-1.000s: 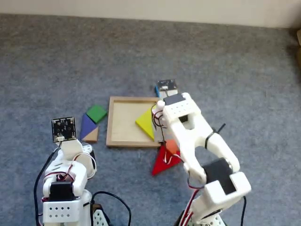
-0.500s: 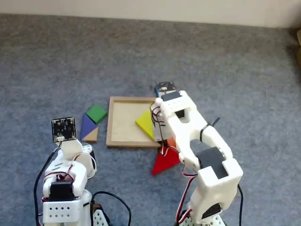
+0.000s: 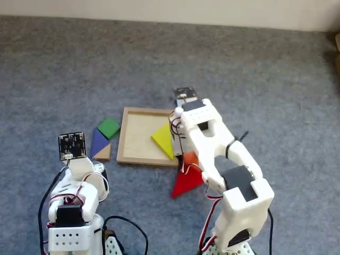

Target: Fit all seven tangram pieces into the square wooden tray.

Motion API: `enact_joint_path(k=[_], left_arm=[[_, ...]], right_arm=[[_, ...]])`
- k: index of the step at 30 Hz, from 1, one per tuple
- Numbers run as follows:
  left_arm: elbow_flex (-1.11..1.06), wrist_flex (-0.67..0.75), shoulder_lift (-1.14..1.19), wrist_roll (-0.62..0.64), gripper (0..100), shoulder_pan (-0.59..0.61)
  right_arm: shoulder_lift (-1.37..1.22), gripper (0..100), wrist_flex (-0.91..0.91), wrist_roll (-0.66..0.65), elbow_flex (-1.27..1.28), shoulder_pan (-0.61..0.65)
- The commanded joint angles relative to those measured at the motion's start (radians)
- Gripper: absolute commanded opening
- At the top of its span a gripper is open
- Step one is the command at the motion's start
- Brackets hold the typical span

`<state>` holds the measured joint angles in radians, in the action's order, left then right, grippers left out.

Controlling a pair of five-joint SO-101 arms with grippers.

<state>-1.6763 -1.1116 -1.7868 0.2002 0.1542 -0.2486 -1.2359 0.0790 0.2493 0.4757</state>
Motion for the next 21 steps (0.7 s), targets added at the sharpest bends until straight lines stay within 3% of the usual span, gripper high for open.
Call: enact_joint_path(k=[1,13,21], left_arm=[[-0.021,-0.003,-0.002,-0.006,0,0.015],[-0.021,-0.003,-0.002,-0.006,0,0.015],[-0.021,-0.003,-0.002,-0.006,0,0.015]], right_arm=[[0.018,4.4,-0.008,-0.035,-0.062,-0.008],[0.111,4.4,-0.064,-0.037,-0.064,-0.008],[0.259,4.4,0.012,-0.038,0.022,-0.005]])
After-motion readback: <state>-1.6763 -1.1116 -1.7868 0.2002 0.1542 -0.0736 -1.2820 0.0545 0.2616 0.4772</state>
